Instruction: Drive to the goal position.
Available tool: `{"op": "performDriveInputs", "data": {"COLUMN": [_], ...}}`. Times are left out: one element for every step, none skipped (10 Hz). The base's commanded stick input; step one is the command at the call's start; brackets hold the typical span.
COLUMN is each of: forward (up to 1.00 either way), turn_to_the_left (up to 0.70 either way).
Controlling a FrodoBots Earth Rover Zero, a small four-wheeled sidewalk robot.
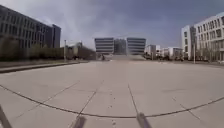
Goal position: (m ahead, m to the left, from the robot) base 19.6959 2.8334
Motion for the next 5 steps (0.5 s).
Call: {"op": "performDriveInputs", "data": {"forward": [1.00,1.00,1.00,1.00,1.00], "turn_to_the_left": [0.00,0.00,0.00,0.00,0.00]}}
